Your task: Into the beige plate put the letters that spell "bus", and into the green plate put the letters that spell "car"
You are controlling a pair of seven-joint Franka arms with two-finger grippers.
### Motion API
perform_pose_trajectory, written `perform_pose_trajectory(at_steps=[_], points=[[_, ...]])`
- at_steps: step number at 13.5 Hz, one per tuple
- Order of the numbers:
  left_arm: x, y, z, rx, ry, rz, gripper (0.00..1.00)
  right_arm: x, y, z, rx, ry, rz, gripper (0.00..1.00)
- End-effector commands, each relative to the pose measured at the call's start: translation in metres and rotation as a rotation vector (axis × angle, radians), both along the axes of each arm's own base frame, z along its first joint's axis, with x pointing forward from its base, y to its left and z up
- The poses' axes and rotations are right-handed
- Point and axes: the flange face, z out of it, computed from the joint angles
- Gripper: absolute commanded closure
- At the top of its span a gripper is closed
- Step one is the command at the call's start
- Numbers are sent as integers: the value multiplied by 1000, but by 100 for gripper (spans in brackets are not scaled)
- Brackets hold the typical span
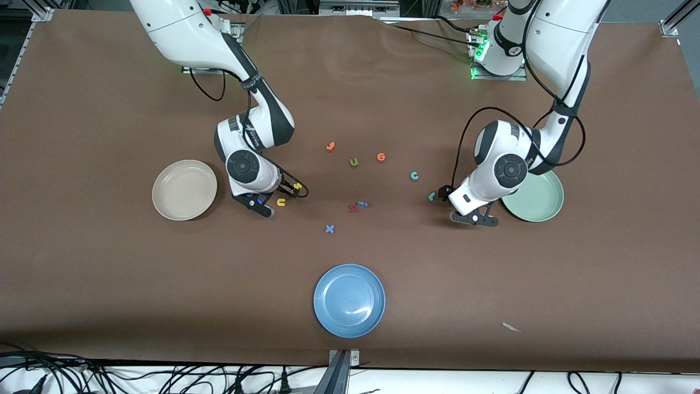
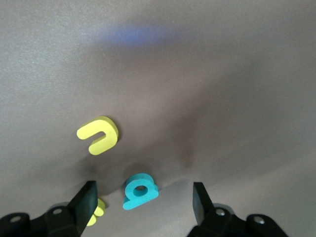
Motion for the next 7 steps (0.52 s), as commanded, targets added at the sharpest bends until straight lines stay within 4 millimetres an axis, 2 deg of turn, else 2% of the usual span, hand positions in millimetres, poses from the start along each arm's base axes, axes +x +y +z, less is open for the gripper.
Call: perform_pose_trajectory(at_steps=[1,3,5,7], points=[[-8,-2,-6,0,-4,33,5,-8,0,7,14,-3,-16,19],[-14,-2,-10,17,9,73,5,-7,-1,7,13,-4,-17,26],[-17,-4,-13,20,17,69,5,-7,0,8,15,-5,-11,38],[-19,-4,-15,21,19,66,5,-7,-1,7,15,-2,-8,58]])
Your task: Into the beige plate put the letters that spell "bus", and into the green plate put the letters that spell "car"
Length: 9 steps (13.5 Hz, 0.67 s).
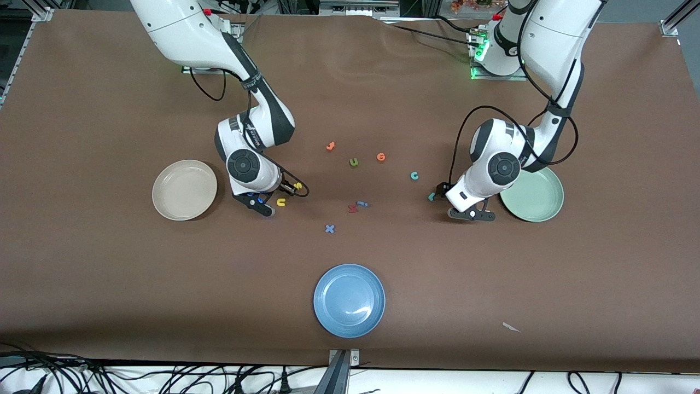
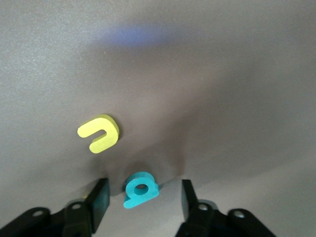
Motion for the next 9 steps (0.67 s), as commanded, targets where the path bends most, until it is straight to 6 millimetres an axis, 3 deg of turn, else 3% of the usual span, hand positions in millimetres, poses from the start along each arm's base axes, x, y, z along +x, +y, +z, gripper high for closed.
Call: perform_pose_trajectory(at_steps=[1,3,6,8,9], points=[[-3,-1,1,2,-10,15,9,-7,-2,6,14,-1,-8,67],[-3,-1,1,2,-9,15,24,-7,-1,6,14,-1,-6,73],[-3,-1,1,2,-9,15,27,-6,-2,7,14,-2,-8,87],[-3,-1,1,2,-9,15,35,-7,-1,6,14,-1,-6,91],[-3,-1,1,2,-9,15,45,-7,-1,7,14,-2,-7,92]])
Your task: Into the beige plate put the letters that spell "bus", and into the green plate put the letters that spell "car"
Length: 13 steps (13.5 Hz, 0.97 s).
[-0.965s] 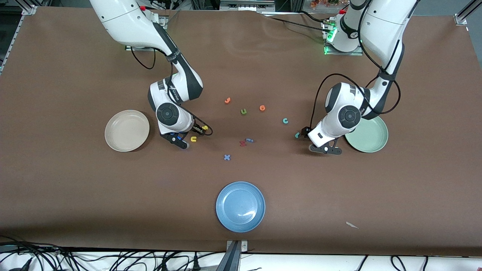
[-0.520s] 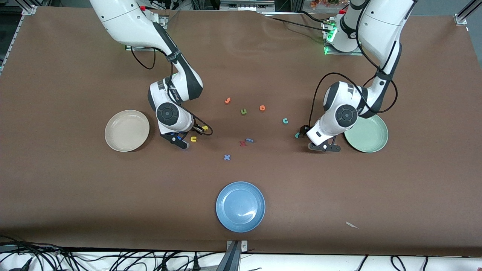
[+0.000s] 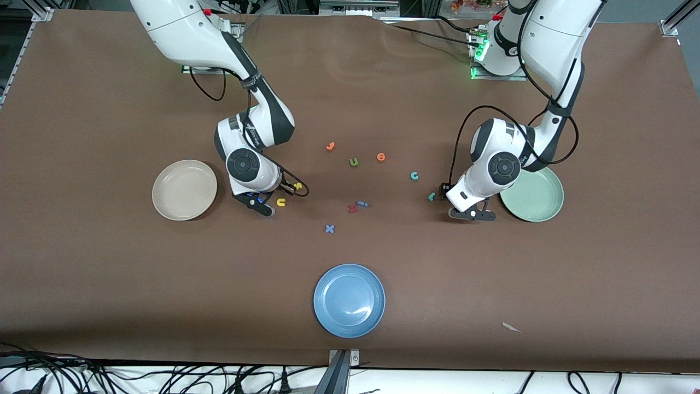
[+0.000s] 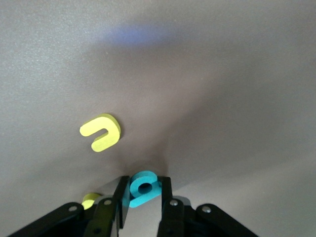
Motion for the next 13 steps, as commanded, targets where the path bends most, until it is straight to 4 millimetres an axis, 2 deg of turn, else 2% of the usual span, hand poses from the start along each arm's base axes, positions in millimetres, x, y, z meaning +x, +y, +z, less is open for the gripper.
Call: perform_pose_trajectory(at_steps=[1,3,4,6,9,11,13], points=[[-4,-2,-1,1,-3,9,55,-7,-1,5,12,2,-7,93],[-4,-2,-1,2,-3,2,74,-7,-1,6,9,5,-14,93],[-4,-2,-1,2,-3,2,80,-5,0,11,10,4,-16,93],[-4,-2,-1,2,-2,2,83,0,0,35,11,17,-4,93],[-3,-2,6,1,-2,0,86,20,-26,73,-11,56,3,93],[2,6,35,11,6,-15,86,34,-69,91,-20,90,54,93],[11,37,69,50,-15,-32,86,47,-130,97,-20,132,126,93]])
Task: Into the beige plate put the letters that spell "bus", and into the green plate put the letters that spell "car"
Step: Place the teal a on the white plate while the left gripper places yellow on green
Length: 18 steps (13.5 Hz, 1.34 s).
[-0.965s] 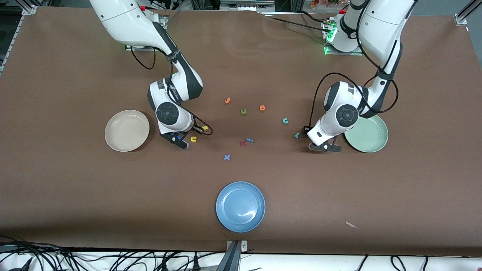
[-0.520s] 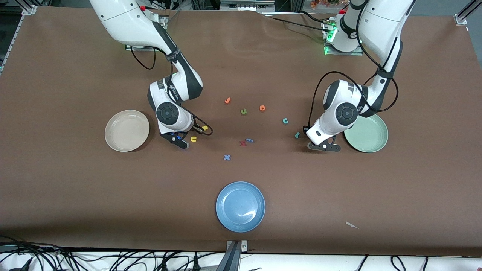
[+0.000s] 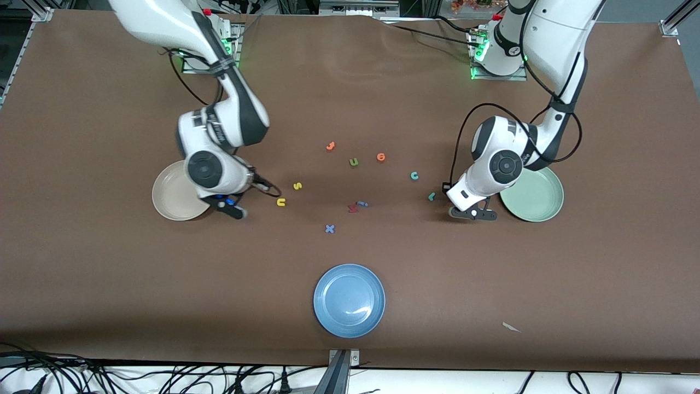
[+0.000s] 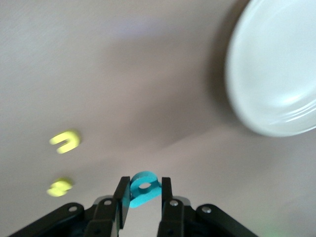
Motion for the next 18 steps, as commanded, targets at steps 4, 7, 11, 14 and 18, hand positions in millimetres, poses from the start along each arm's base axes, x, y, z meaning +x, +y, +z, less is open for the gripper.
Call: perform_pose_trajectory(at_steps=[4,7,11,14,18], points=[[8,99,70,15,0,-137,86,21,-133,-9,21,73,135,93],[0,161,66,-1,19,-186,83,26,-187,-35,45,94,170,93],[-5,178,59,-2,31,-180,47,25,-194,-53,39,106,174,91],[-5,177,60,-2,30,-171,30,26,-193,-55,39,107,171,1],[0,146,61,-19,20,-192,30,32,-151,-31,48,66,137,1]])
